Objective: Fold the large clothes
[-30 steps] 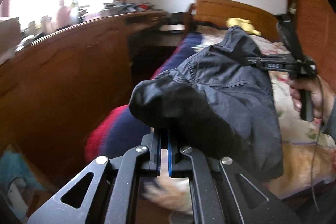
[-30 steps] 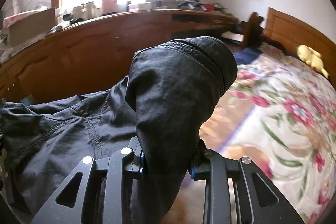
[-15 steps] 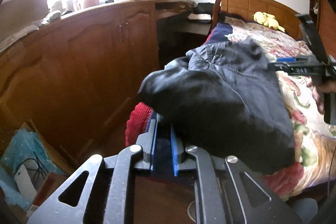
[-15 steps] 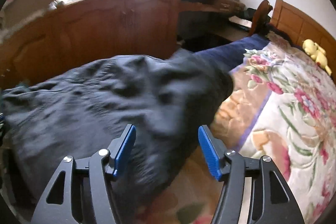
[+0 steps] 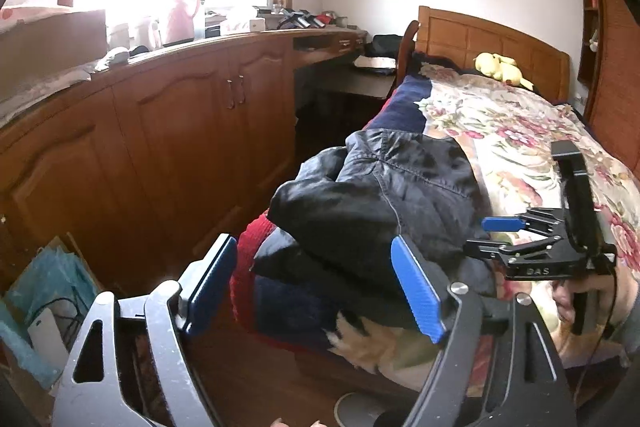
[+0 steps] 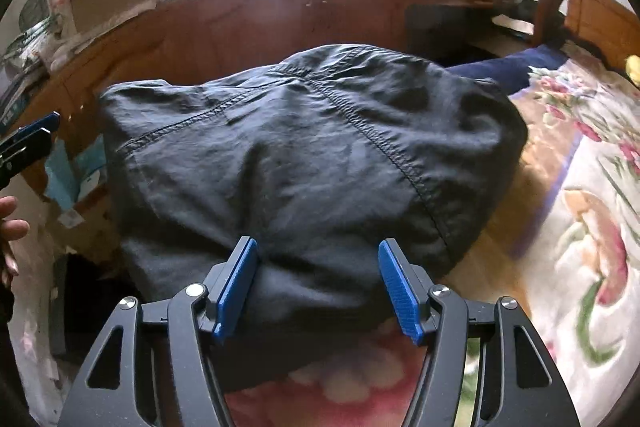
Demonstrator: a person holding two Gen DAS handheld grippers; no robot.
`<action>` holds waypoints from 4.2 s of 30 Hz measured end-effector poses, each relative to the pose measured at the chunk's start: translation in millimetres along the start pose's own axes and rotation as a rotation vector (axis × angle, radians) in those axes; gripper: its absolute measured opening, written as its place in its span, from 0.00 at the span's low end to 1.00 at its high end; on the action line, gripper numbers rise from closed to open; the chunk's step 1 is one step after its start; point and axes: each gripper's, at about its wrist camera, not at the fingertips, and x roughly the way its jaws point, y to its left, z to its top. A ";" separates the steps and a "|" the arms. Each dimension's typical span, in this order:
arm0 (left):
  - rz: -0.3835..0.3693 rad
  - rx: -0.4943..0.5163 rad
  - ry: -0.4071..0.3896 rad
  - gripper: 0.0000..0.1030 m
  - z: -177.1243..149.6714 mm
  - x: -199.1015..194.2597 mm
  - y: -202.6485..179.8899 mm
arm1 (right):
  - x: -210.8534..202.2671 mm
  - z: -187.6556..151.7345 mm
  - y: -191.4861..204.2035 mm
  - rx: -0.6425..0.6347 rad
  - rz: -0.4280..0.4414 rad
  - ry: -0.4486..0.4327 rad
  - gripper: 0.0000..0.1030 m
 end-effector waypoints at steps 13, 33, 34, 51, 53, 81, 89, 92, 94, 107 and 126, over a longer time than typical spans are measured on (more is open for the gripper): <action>-0.055 0.068 -0.011 0.79 14.2 -4.6 -84.9 | -127.4 -56.6 4.1 -0.028 -0.054 -0.122 0.63; -0.261 0.185 -0.005 0.79 0.0 -12.0 -258.8 | -261.1 -157.3 -60.3 0.105 -0.210 -0.198 0.71; -0.268 0.190 -0.002 0.79 -1.5 -11.2 -264.3 | -264.1 -162.1 -62.1 0.113 -0.214 -0.201 0.71; -0.380 0.259 0.033 0.79 -40.1 -26.3 -387.5 | -357.4 -246.2 -75.1 0.293 -0.439 -0.245 0.76; -0.406 0.265 0.030 0.79 -43.9 -30.0 -396.8 | -369.4 -255.5 -75.0 0.318 -0.460 -0.256 0.76; -0.554 0.282 -0.053 0.79 -53.3 -169.4 -459.0 | -524.9 -336.9 1.0 0.447 -0.657 -0.396 0.76; -0.573 0.288 -0.114 0.79 -37.3 -201.6 -462.6 | -560.2 -332.8 29.5 0.421 -0.693 -0.469 0.76; -0.579 0.290 -0.140 0.79 -32.5 -214.3 -463.7 | -571.1 -331.6 42.5 0.405 -0.711 -0.495 0.76; -0.585 0.285 -0.156 0.79 -28.8 -221.9 -463.0 | -575.9 -329.2 50.3 0.395 -0.725 -0.512 0.76; -0.559 0.246 -0.216 0.79 -21.4 -241.5 -445.8 | -579.5 -335.4 58.1 0.358 -0.795 -0.557 0.76; -0.539 0.236 -0.193 0.79 -26.2 -230.6 -441.4 | -581.5 -334.4 58.2 0.365 -0.787 -0.551 0.76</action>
